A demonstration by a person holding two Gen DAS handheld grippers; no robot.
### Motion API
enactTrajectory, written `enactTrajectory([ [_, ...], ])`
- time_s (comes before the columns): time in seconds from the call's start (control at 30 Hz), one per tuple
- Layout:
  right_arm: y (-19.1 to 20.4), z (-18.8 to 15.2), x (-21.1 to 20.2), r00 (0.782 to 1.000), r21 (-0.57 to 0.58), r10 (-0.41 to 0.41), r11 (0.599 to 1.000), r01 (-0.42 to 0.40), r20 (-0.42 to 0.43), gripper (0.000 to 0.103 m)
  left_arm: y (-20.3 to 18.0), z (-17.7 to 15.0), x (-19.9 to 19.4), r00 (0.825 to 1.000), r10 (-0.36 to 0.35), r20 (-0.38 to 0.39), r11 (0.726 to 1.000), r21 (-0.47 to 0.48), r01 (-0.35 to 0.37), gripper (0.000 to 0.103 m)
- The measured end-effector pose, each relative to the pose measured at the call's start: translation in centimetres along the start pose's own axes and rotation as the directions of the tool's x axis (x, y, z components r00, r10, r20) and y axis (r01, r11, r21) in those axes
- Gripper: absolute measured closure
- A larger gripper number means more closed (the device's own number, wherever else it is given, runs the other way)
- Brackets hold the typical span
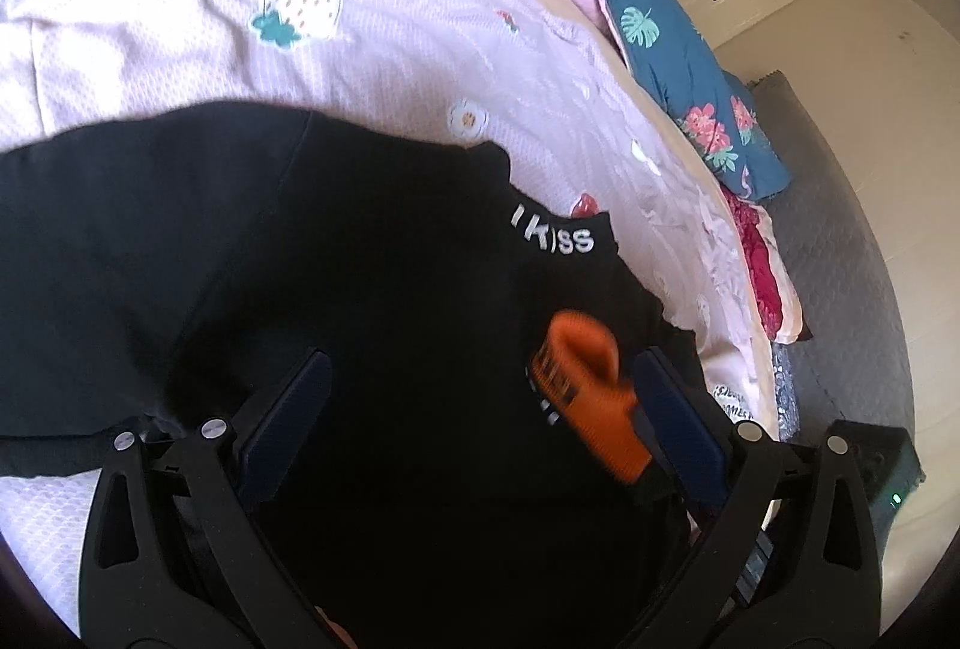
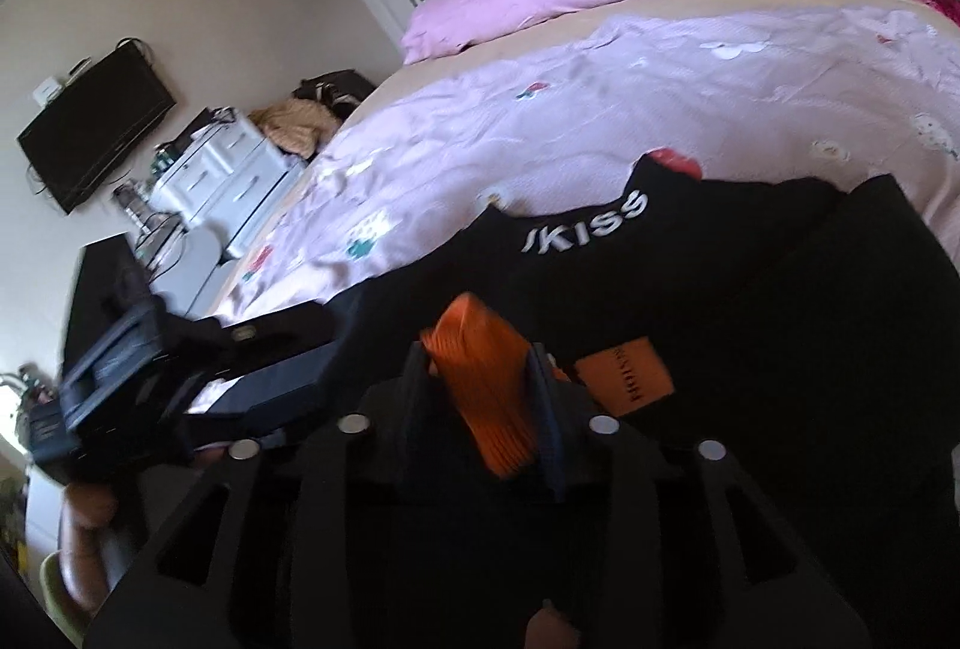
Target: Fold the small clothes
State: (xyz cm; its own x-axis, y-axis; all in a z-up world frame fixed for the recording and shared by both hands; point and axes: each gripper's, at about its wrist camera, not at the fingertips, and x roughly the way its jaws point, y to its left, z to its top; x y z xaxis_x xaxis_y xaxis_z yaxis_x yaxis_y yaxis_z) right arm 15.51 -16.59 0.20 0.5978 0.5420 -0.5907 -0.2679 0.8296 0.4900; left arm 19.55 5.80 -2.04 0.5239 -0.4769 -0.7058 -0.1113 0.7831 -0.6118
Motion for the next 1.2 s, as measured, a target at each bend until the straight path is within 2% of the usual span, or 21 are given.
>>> enactTrajectory([
  [0.1, 0.0, -0.6, -1.1, 1.0, 0.009, 0.028, 1.0, -0.028, -0.001, 0.058, 0.1, -0.5, 0.9, 1.0, -0.008, -0.025, 1.0, -0.002, 0.008, 0.01],
  [0.17, -0.2, -0.8, -2.0, 1.0, 0.001, 0.008, 1.0, -0.008, 0.007, 0.058, -0.2, -0.9, 1.5, 0.999, -0.003, -0.042, 1.0, 0.015, 0.003, 0.013],
  [0.27, -1.5, -1.1, -3.2, 0.999, 0.02, -0.043, 0.999, 0.043, 0.02, 0.058, -0.7, -1.8, 2.6, 0.997, 0.013, -0.07, 0.999, 0.04, -0.01, 0.028],
  [0.33, -3.0, -1.3, -4.1, 0.997, 0.057, -0.073, 0.996, 0.072, 0.025, 0.058, -1.0, -2.5, 3.4, 0.995, 0.032, -0.089, 0.998, 0.059, -0.027, 0.047],
  [0.47, -5.7, -1.3, -5.8, 0.992, 0.13, -0.114, 0.986, 0.108, 0.045, 0.058, -2.3, -4.1, 5.2, 0.988, 0.115, -0.107, 0.986, 0.133, -0.1, 0.056],
  [0.5, -6.3, -1.3, -6.2, 0.991, 0.144, -0.122, 0.983, 0.114, 0.051, 0.058, -2.6, -4.4, 5.4, 0.986, 0.133, -0.099, 0.981, 0.155, -0.117, 0.066],
  [0.53, -6.9, -1.3, -6.8, 0.99, 0.159, -0.131, 0.98, 0.121, 0.057, 0.058, -2.9, -4.6, 5.6, 0.986, 0.14, -0.094, 0.977, 0.173, -0.123, 0.085],
  [0.6, -7.7, -1.3, -7.6, 0.986, 0.182, -0.152, 0.974, 0.137, 0.069, 0.057, -3.6, -4.8, 5.6, 0.99, 0.11, -0.088, 0.978, 0.189, -0.092, 0.094],
  [0.7, -8.8, -1.3, -9.2, 0.98, 0.21, -0.176, 0.966, 0.153, 0.092, 0.057, -5.4, -4.5, 3.8, 0.997, 0.074, -0.027, 0.965, 0.253, -0.064, 0.096],
  [0.77, -9.4, -1.1, -10.1, 0.974, 0.219, -0.198, 0.961, 0.17, 0.11, 0.057, -6.5, -3.9, 1.7, 1.0, 0.024, 0.014, 0.961, 0.274, -0.027, 0.096],
  [0.93, -10.4, -0.8, -11.2, 0.963, 0.241, -0.236, 0.95, 0.2, 0.13, 0.057, -7.5, -2.3, -3.3, 0.992, -0.058, 0.109, 0.955, 0.295, 0.024, 0.097],
  [1.03, -10.4, -0.9, -10.9, 0.961, 0.236, -0.247, 0.948, 0.214, 0.12, 0.057, -6.7, -1.9, -5.0, 0.989, -0.041, 0.145, 0.955, 0.296, -0.004, 0.097],
  [1.2, -9.6, -0.9, -9.2, 0.96, 0.197, -0.266, 0.949, 0.245, 0.084, 0.057, -3.9, -1.7, -3.7, 0.993, 0.018, 0.115, 0.97, 0.24, -0.045, 0.097],
])
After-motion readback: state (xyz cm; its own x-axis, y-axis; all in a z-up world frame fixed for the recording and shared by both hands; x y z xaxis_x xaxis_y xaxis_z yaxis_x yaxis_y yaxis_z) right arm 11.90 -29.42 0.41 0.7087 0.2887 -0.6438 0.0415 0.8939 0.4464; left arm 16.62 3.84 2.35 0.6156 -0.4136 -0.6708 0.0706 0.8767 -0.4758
